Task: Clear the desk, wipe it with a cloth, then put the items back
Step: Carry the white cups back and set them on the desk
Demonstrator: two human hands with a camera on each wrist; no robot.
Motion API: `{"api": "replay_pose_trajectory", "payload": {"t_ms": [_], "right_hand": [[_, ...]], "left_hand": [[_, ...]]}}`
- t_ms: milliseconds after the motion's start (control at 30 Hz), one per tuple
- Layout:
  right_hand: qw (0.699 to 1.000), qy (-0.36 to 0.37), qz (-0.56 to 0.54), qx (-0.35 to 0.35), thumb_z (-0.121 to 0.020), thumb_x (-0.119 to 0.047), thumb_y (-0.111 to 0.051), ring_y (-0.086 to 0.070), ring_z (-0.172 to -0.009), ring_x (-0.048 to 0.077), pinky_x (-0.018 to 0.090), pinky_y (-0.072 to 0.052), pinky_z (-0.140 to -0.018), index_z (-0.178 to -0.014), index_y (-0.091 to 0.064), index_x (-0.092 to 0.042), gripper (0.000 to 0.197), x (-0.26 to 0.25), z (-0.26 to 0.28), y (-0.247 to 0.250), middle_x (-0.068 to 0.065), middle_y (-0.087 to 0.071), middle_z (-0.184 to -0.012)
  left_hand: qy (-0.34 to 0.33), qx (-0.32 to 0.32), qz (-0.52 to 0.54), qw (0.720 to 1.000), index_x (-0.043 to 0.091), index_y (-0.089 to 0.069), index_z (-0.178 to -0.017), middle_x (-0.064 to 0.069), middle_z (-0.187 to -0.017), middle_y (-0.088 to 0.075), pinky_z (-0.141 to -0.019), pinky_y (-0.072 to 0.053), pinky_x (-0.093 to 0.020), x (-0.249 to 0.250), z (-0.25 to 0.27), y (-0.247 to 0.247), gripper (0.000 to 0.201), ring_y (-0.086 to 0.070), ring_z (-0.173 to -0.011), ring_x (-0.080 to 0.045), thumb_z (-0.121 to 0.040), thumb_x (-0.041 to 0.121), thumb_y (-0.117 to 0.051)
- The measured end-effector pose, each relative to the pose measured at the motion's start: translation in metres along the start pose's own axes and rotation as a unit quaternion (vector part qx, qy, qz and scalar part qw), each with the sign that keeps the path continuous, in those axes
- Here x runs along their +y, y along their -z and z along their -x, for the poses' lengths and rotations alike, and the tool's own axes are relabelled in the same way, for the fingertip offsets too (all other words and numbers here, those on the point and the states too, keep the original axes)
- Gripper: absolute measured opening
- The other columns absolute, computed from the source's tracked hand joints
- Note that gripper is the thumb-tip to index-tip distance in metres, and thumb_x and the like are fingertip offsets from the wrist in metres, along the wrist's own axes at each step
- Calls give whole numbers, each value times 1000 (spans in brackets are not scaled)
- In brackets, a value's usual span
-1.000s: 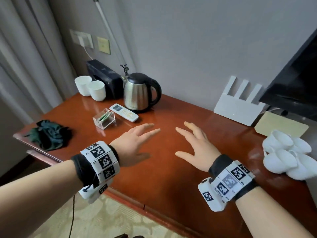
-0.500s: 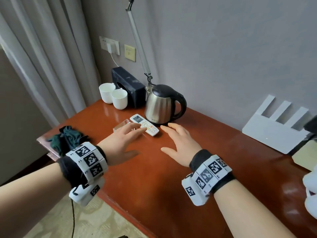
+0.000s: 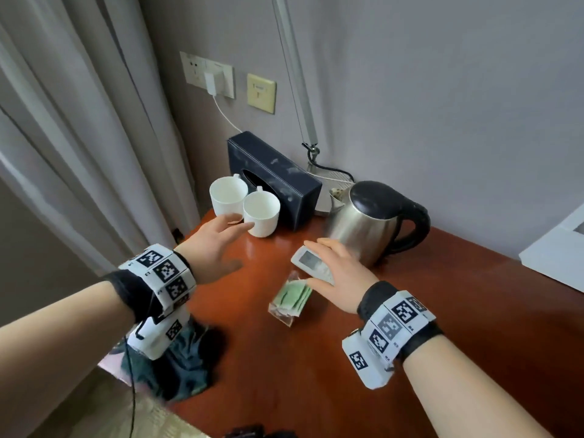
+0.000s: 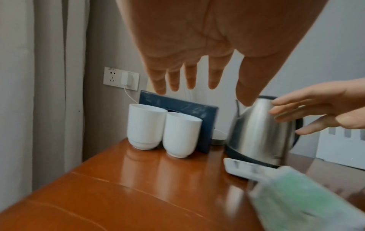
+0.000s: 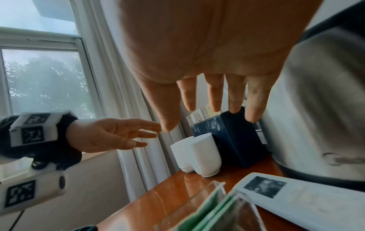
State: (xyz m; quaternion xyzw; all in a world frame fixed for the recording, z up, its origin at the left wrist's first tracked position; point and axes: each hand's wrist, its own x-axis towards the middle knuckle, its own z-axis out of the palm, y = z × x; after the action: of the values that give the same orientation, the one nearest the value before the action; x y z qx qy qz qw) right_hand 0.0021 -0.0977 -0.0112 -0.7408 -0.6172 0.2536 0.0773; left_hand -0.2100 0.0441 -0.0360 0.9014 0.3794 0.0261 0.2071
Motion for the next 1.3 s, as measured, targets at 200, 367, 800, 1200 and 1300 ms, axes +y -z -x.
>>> {"api": "replay_pose_trajectory", "payload": {"t_ms": [200, 367, 800, 1200, 1300], "right_hand": [[999, -50, -7, -14, -92, -34, -52, -14, -143, 20, 35, -21, -115, -147, -20, -31, 64, -36, -80, -11, -5, -6, -156], [996, -87, 19, -12, -92, -36, -52, -5, -145, 24, 38, -22, -115, -148, -12, -32, 69, -64, -140, -15, -4, 6, -158], [986, -142, 62, 59, -93, -33, -47, -15, -136, 30, 41, -30, -111, -147, -12, -38, 65, -84, -184, -40, -3, -3, -155], [985, -171, 4, 27, -82, -34, -62, -36, -122, 33, 36, -42, -92, -139, -22, -42, 70, -86, -173, -40, -1, -14, -150], [983, -180, -19, 29, -79, -33, -64, -42, -118, 30, 35, -42, -90, -137, -27, -41, 69, -88, -166, -39, -2, -23, -144]], "left_hand": [[63, -5, -25, 998, 28, -21, -149, -9, -156, -7, -117, -19, -43, -66, -63, 18, 76, -7, -145, -28, -85, 32, -63], [90, -14, -23, 996, 28, -14, -149, -7, -158, 2, -117, -12, -40, -81, -109, 25, 85, 4, -147, -25, -83, 40, -65], [76, -120, 3, 990, 42, -6, -147, -6, -144, -17, -96, -45, -34, -83, -137, 35, 85, -41, -125, -27, -82, 46, -61], [61, -121, -78, 988, 34, -13, -141, -3, -130, -33, -86, -46, -31, -76, -110, 27, 76, -48, -114, -25, -82, 48, -59], [74, -131, -82, 985, 33, -11, -142, -3, -132, -33, -81, -45, -29, -73, -105, 30, 77, -50, -112, -24, -83, 41, -60]]}}
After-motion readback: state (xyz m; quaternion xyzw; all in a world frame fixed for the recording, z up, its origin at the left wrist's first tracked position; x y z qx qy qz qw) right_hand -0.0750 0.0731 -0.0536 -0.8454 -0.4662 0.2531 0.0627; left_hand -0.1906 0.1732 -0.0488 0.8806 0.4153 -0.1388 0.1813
